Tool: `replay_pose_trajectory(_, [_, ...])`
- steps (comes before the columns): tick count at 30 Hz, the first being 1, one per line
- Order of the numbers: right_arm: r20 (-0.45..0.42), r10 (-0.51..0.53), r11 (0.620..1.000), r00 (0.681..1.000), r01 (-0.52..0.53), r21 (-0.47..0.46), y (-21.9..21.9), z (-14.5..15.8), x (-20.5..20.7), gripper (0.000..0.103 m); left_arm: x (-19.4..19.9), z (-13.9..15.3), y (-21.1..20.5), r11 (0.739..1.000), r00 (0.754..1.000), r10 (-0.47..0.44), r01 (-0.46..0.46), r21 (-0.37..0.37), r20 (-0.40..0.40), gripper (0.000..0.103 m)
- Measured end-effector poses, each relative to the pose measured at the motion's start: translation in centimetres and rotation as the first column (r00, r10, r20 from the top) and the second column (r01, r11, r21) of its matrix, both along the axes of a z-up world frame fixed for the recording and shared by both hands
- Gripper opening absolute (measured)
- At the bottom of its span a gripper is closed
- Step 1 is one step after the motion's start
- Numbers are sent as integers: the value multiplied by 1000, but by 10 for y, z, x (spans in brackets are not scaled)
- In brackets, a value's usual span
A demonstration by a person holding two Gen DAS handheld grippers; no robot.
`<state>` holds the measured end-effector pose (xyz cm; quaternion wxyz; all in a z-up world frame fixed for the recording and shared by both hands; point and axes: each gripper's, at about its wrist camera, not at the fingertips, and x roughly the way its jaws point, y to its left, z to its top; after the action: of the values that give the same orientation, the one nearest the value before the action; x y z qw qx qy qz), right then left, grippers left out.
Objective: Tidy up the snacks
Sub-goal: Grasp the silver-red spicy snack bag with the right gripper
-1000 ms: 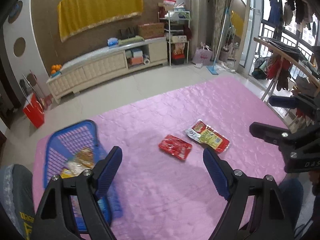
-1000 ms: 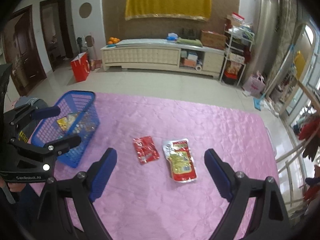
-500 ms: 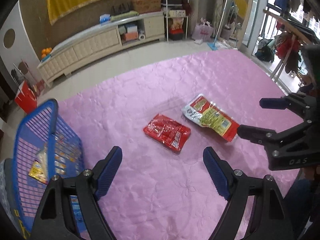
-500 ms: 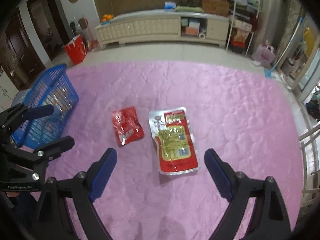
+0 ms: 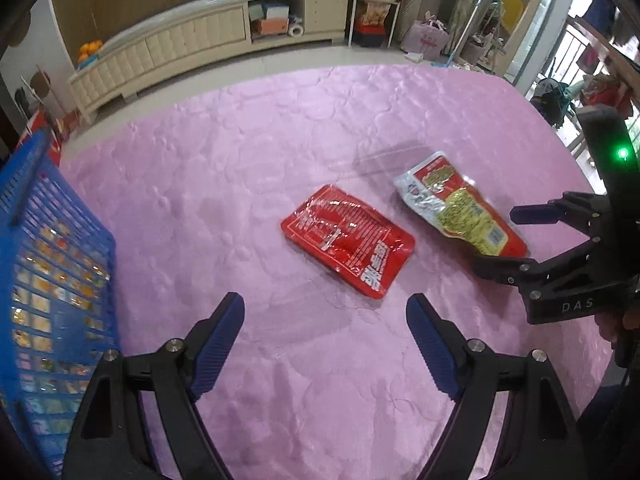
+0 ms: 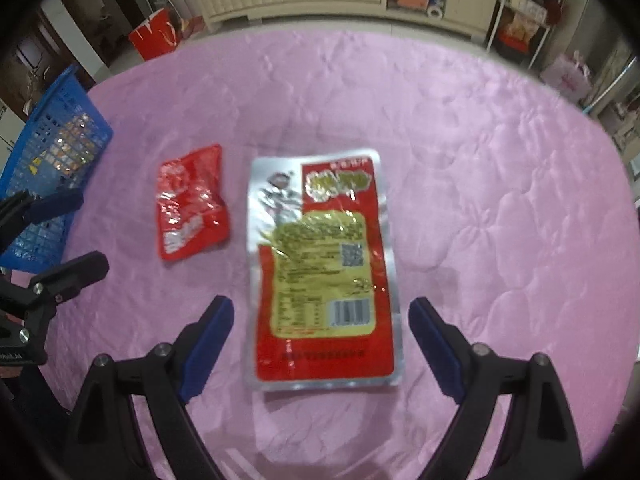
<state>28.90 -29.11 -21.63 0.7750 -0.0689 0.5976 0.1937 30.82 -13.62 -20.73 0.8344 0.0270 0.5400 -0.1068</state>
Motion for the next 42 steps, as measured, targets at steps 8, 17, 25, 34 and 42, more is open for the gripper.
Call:
replay_pose_trajectory(8, [4,9,1000,1000,-8,-13,9,-4,9,97,13,-15,4,1000,1000,0,0,-10,-12,81])
replay_pose_trajectory(17, [101,-36,996,994,44,-75,15,-3,-6,79,10,-21,10,999,1000,12,-13,-36,-28,81])
replay_pose_trajectory(25, [64,-82,996,995,80,44,-14,4,-14,60,6,-10,17,999,1000,18,-18,-39,-11,81])
replay_pose_trajectory(34, [38,-105,988,994,100,118,-29,12,-15,57,15,-16,-1,1000,999,14,-15,-25,-38,81])
replay_pose_trajectory(42, [51,-90,992,995,85,98,-10,10,-1,55,38,-29,-13,999,995,51,-52,-12,-90,81])
